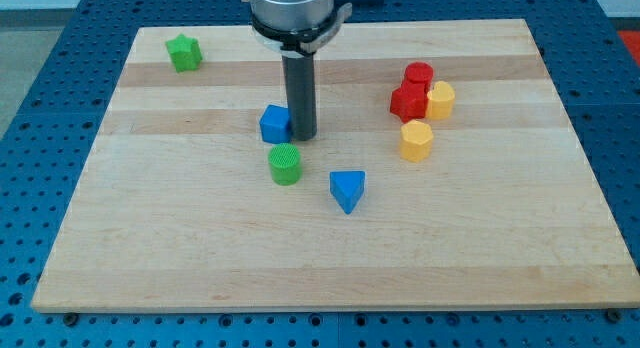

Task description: Push the green circle to the top center

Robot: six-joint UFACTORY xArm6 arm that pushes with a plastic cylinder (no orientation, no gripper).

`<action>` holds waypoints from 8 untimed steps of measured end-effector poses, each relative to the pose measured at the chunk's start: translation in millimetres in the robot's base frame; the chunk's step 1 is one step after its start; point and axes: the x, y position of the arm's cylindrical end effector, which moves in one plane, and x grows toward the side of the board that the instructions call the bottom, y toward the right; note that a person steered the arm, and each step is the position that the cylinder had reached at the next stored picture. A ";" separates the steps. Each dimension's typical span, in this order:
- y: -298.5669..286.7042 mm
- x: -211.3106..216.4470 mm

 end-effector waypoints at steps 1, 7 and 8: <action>-20.4 -3.4; -51.0 107.5; -15.2 103.8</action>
